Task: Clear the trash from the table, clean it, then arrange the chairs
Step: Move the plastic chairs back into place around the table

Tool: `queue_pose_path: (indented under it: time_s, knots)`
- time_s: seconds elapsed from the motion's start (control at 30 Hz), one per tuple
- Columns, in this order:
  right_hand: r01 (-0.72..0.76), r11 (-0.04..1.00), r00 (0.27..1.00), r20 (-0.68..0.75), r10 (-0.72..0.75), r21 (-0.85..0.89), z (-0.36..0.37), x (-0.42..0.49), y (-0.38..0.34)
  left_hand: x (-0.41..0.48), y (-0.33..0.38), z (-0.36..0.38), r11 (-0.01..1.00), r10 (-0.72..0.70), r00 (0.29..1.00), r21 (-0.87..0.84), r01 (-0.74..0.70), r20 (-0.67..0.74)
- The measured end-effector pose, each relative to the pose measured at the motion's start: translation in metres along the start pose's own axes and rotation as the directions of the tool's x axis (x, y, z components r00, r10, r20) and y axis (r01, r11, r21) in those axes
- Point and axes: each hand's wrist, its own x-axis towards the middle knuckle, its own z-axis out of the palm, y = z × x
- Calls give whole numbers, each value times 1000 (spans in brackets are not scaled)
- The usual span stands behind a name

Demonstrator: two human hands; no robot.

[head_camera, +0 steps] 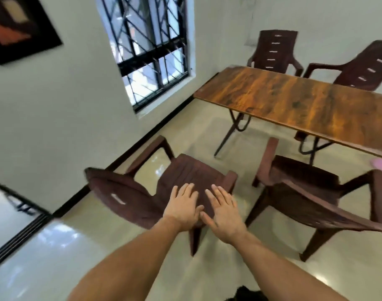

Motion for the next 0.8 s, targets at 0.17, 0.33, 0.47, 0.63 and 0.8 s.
queue_pose_path:
  time_s: [0.17,0.33,0.47,0.63,0.8]
  knots:
    - [102,990,988,104,-113,98,34,37,-120,-43,-118,5,975,-220,975,-16,220,-4]
    - [112,989,926,350,-140,98,58,75,-189,-56,-198,11,946,-319,946,-39,321,49]
    - [97,994,887,449,-107,46,70,97,-206,-45,-231,9,969,-247,965,12,247,82]
    - [45,996,877,474,-78,80,75,105,-218,-16,-269,-4,993,-94,959,88,73,266]
    - [-28,999,866,499,5,39,76,116,-228,18,-279,-8,999,-4,872,43,-19,490]
